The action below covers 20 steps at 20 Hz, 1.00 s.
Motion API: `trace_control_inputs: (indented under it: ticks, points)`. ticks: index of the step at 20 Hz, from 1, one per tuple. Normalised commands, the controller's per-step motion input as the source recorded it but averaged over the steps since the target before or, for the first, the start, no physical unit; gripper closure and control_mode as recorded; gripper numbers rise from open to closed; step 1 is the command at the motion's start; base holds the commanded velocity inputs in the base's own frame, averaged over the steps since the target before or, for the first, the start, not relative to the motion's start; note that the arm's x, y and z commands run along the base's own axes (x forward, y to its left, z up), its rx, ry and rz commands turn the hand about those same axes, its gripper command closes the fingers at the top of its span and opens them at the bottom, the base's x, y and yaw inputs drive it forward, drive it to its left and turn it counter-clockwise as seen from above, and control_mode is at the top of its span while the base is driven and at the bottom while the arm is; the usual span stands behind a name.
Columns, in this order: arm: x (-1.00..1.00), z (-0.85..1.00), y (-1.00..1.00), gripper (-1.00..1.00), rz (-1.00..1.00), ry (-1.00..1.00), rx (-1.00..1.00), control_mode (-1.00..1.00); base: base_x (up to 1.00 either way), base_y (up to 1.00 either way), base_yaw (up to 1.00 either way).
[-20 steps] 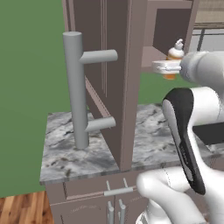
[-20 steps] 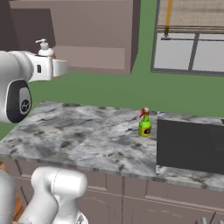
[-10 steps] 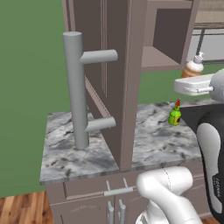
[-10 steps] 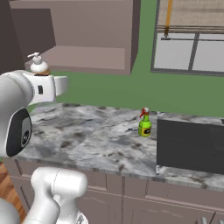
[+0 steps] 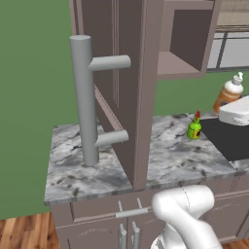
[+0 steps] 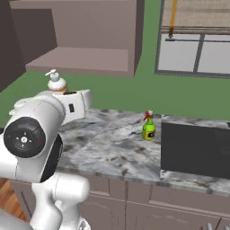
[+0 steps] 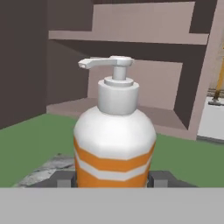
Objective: Locate and retrieve the soap dispenser and spray from the cabinet. Place them next to the sink.
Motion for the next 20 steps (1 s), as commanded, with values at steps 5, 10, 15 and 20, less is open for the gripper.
trace_control_inputs:
  ticks: [5, 10, 15, 20]
  points:
    - [0.09, -0.43, -0.44, 1.00, 0.20, -0.01, -0.07, -1.00, 0.00, 0.00, 0.00]
    - [0.11, -0.46, -0.33, 1.00, 0.26, 0.07, -0.20, -1.00, 0.00, 0.00, 0.00]
    - [0.19, -0.57, -0.28, 1.00, 0.27, 0.09, -0.18, -1.00, 0.00, 0.00, 0.00]
    - [0.33, -0.49, -0.41, 1.00, 0.26, 0.06, -0.05, -1.00, 0.00, 0.00, 0.00]
